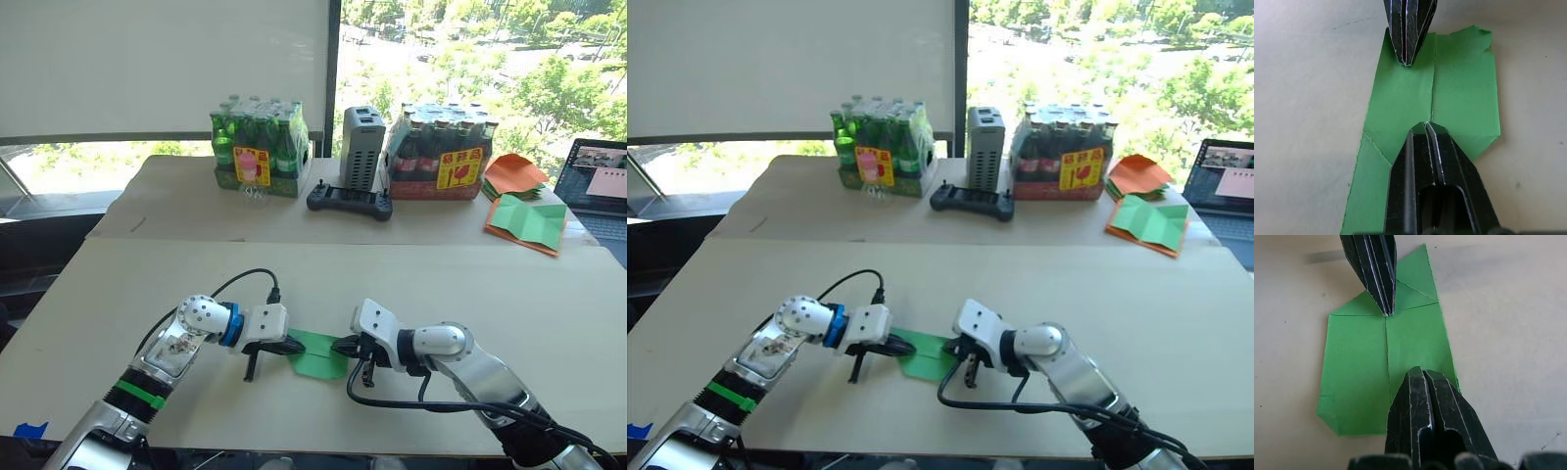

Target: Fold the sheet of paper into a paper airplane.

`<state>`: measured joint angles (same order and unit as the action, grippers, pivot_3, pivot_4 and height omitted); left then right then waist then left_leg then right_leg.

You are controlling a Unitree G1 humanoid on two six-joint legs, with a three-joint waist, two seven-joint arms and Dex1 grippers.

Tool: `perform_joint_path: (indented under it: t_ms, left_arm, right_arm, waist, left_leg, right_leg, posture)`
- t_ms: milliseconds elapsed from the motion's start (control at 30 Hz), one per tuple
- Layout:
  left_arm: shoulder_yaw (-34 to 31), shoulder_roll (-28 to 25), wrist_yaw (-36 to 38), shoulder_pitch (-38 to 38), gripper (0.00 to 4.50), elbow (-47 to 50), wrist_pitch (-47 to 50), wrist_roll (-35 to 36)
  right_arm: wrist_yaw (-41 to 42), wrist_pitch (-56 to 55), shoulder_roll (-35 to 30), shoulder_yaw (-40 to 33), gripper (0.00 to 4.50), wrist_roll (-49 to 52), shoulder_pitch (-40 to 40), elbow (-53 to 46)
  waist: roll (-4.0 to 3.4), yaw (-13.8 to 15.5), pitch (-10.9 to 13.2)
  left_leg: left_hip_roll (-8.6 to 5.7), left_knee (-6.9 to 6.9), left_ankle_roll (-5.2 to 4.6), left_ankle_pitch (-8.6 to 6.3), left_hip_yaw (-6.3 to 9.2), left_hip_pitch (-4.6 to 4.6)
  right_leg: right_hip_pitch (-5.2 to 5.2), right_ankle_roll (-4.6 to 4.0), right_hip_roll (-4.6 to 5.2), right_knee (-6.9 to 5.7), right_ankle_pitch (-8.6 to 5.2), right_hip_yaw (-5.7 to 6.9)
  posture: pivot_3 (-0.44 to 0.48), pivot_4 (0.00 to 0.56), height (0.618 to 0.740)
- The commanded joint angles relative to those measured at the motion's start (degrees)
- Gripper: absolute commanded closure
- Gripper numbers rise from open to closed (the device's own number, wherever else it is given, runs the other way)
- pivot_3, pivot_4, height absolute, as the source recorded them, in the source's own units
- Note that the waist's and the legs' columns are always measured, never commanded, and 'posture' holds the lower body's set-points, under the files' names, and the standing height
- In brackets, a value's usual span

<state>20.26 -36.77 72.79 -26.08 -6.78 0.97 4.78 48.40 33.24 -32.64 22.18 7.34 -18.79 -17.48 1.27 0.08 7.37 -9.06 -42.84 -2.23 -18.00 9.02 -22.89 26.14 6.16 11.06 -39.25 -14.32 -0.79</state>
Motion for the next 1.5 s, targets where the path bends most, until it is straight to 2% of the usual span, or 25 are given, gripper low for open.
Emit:
perform_joint_path:
  t_ms: [33,367,633,867,1033,1167,1267,1400,1500]
  left_arm:
    - [0.51,-3.39,0.58,2.84,4.50,-3.03,0.92,-2.96]
    - [-2.23,-7.74,1.02,5.12,4.50,-3.47,-0.46,-2.20]
    - [-4.99,-8.54,0.01,6.13,4.50,-0.86,1.19,-0.14]
    - [-13.38,-10.26,-2.06,10.80,4.50,10.78,11.86,8.86]
    - [-21.90,-11.55,-5.18,16.59,4.50,20.89,22.60,17.97]
    - [-27.87,-9.69,-9.02,20.86,4.50,26.29,29.76,25.71]
    - [-30.29,-8.17,-11.97,22.98,4.50,29.12,33.04,29.34]
    - [-30.37,-7.44,-13.87,24.91,3.32,31.22,34.11,30.56]
    - [-30.41,-7.55,-14.60,25.45,2.36,32.20,34.83,31.52]
  right_arm:
    - [0.05,1.66,-0.30,0.96,4.48,-0.84,0.33,0.59]
    - [0.24,1.30,-0.07,1.37,4.48,-0.92,0.01,1.04]
    - [0.41,0.81,0.02,1.83,4.48,-1.06,-0.66,1.04]
    - [0.40,-0.05,0.88,-0.17,4.48,1.14,-0.57,-3.17]
    - [-1.14,5.37,2.17,-5.53,4.48,6.81,-0.66,-10.83]
    - [-3.20,11.33,3.73,-10.95,3.24,12.50,-1.54,-14.82]
    - [-3.56,12.83,2.94,-11.77,2.16,13.56,-1.65,-15.19]
    - [-2.81,9.20,0.88,-8.94,0.81,10.48,-1.04,-10.77]
    - [-2.21,7.31,0.30,-7.69,0.80,9.62,-0.82,-7.86]
  waist:
    - [0.00,-0.10,0.00]
    - [-0.08,-0.77,-0.06]
    - [-0.12,-0.92,-0.07]
    - [-0.17,-0.99,0.01]
    - [-0.16,-0.79,0.21]
    - [-0.16,-0.56,0.22]
    - [-0.16,-0.32,0.23]
    - [-0.16,-0.11,0.23]
    - [-0.16,-0.01,0.24]
  left_leg:
    - [0.01,0.00,0.00,0.00,0.00,0.00]
    - [0.02,0.07,0.01,0.01,0.00,0.05]
    - [0.03,0.08,0.01,0.01,0.00,0.05]
    - [0.04,0.10,0.02,0.01,0.00,-0.07]
    - [-0.01,0.03,0.08,0.04,0.03,-0.49]
    - [0.00,0.06,0.08,0.04,0.03,-0.48]
    - [0.00,0.06,0.07,0.04,0.03,-0.44]
    - [0.00,0.06,0.08,0.04,-0.01,-0.40]
    - [0.00,0.06,0.07,0.04,-0.02,-0.41]
  right_leg:
    - [0.00,0.00,-0.01,-0.01,0.00,0.00]
    - [0.01,-0.02,-0.04,-0.06,-0.01,-0.01]
    - [0.04,-0.02,-0.06,-0.07,-0.01,-0.02]
    - [0.19,-0.03,-0.09,-0.10,-0.02,-0.04]
    - [0.57,-0.03,-0.06,-0.15,-0.01,-0.04]
    - [0.53,-0.03,-0.05,-0.08,-0.01,-0.02]
    - [0.49,-0.03,-0.06,-0.07,-0.01,-0.01]
    - [0.46,-0.03,-0.03,-0.07,-0.01,-0.03]
    - [0.45,-0.04,-0.03,-0.06,-0.01,-0.03]
  posture:
    - [0.000,0.150,0.675]
    - [0.000,0.150,0.675]
    - [0.000,0.150,0.675]
    - [0.000,0.150,0.675]
    - [0.000,0.150,0.675]
    - [0.000,0.150,0.675]
    - [0.000,0.150,0.675]
    - [0.000,0.150,0.675]
    - [0.000,0.150,0.675]
